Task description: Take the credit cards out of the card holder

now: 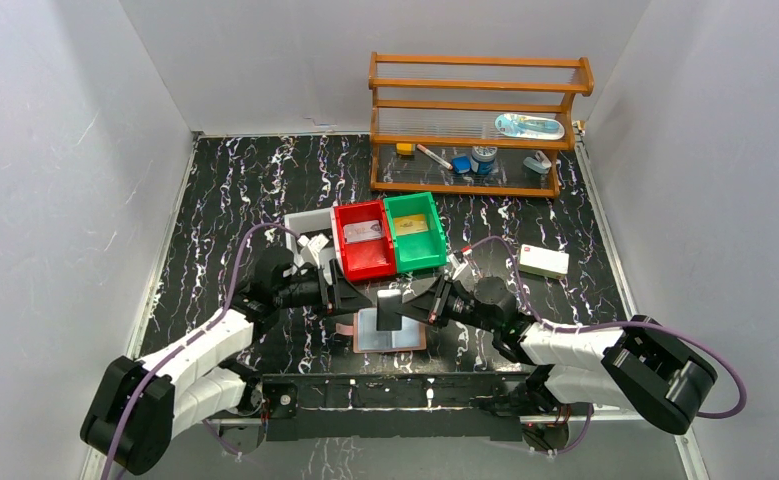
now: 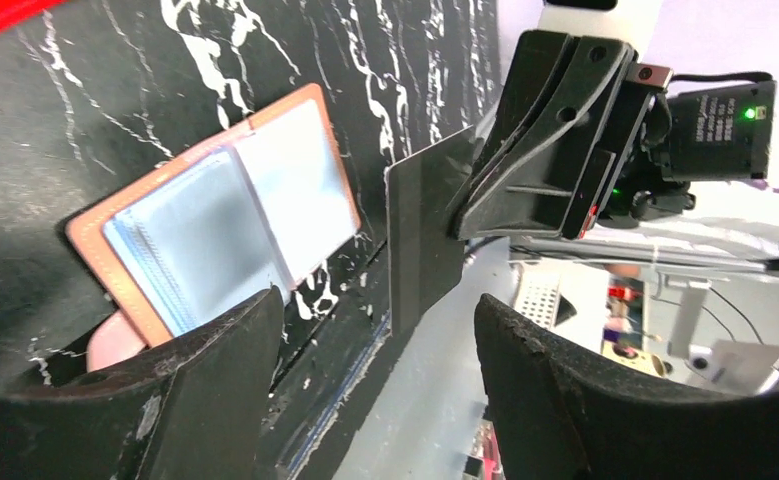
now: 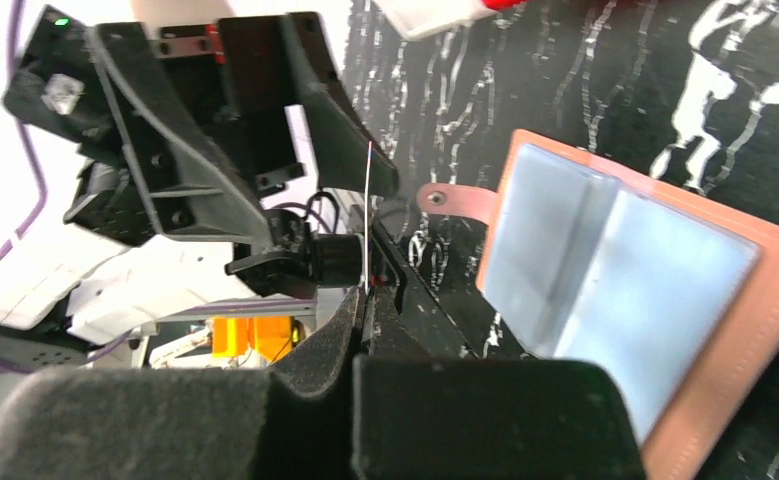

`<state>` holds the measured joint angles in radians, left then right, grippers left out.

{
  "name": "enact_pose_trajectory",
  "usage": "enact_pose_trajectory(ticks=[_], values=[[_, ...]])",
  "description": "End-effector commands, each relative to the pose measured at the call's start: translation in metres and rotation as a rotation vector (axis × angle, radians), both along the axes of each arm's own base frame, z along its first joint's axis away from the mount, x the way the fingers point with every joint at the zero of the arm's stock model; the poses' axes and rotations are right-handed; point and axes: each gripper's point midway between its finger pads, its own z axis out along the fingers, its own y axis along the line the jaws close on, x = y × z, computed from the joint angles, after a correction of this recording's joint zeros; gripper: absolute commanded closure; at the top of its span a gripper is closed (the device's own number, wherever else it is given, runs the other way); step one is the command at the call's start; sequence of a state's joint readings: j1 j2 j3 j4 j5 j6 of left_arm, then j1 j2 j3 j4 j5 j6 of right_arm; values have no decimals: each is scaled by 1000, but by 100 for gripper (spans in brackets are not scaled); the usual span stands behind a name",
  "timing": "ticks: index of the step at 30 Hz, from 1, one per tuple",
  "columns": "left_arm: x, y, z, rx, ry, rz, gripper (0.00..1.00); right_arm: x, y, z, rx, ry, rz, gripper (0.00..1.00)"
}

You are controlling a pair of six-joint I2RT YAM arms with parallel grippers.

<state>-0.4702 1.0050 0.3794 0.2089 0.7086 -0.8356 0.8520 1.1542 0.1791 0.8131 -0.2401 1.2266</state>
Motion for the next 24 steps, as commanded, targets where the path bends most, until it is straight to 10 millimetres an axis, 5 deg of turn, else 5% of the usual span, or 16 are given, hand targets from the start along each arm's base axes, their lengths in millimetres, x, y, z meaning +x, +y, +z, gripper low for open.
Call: enact_pose_trajectory(ticks=[1, 16, 24], values=[[-9, -14, 32, -191, -30, -85, 32, -3, 5, 39, 140, -115, 35, 100], [-10, -20, 39, -234, -16, -132, 52, -8, 8, 61, 242, -141, 71, 100], [-18, -30, 59, -289, -59, -191, 63, -11, 11, 64, 287, -138, 96, 100]])
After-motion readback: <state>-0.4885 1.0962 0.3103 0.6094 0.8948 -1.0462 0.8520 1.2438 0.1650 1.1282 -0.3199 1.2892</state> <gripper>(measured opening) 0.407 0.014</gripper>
